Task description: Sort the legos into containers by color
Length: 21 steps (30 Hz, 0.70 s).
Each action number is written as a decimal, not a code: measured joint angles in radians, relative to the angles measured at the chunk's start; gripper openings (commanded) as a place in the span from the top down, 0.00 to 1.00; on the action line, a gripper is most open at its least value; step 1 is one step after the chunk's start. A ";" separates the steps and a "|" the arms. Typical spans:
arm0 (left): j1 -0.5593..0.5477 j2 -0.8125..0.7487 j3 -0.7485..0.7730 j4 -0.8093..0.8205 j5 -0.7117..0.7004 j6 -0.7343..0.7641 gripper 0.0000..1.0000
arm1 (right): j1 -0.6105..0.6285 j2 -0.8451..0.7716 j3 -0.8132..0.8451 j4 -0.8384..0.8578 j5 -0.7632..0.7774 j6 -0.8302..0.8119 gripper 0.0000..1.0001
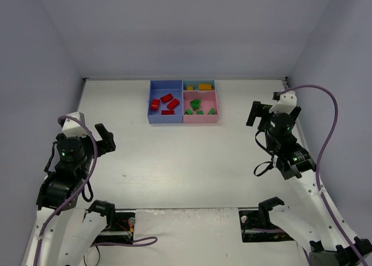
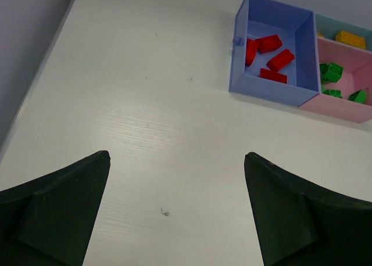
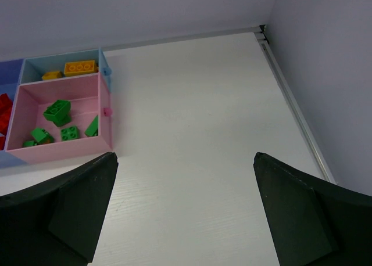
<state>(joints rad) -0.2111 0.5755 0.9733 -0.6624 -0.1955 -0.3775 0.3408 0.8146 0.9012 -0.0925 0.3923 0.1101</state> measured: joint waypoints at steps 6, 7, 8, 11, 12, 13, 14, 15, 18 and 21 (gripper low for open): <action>0.000 0.005 -0.061 -0.048 -0.001 -0.022 0.08 | 0.000 0.012 -0.002 -0.026 0.048 0.026 0.00; 0.000 0.007 -0.063 -0.052 -0.001 -0.023 0.08 | 0.000 0.012 -0.002 -0.028 0.049 0.029 0.00; 0.000 0.008 -0.063 -0.053 0.000 -0.024 0.08 | 0.000 0.011 -0.002 -0.029 0.050 0.032 0.00; 0.000 0.008 -0.063 -0.053 0.000 -0.026 0.08 | 0.000 0.011 -0.002 -0.032 0.049 0.039 0.00; 0.000 0.008 -0.063 -0.053 0.000 -0.027 0.08 | 0.000 0.010 -0.002 -0.032 0.049 0.039 0.00; 0.000 0.008 -0.063 -0.053 0.000 -0.027 0.08 | 0.000 0.008 -0.002 -0.032 0.049 0.040 0.00; 0.000 0.008 -0.063 -0.052 0.001 -0.027 0.08 | 0.000 0.006 -0.002 -0.032 0.049 0.040 0.00; 0.000 0.009 -0.063 -0.052 0.005 -0.027 0.08 | 0.000 0.004 -0.002 -0.032 0.049 0.043 0.00; 0.000 0.015 -0.063 -0.052 0.014 -0.028 0.08 | 0.000 0.002 -0.002 -0.032 0.047 0.047 0.00; 0.000 0.020 -0.063 -0.052 0.016 -0.028 0.08 | 0.000 0.009 -0.001 -0.032 0.045 0.050 0.00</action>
<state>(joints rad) -0.2111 0.5957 0.9100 -0.7143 -0.1799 -0.4053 0.3408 0.8234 0.9001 -0.1242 0.4377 0.1604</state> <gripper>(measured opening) 0.917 0.999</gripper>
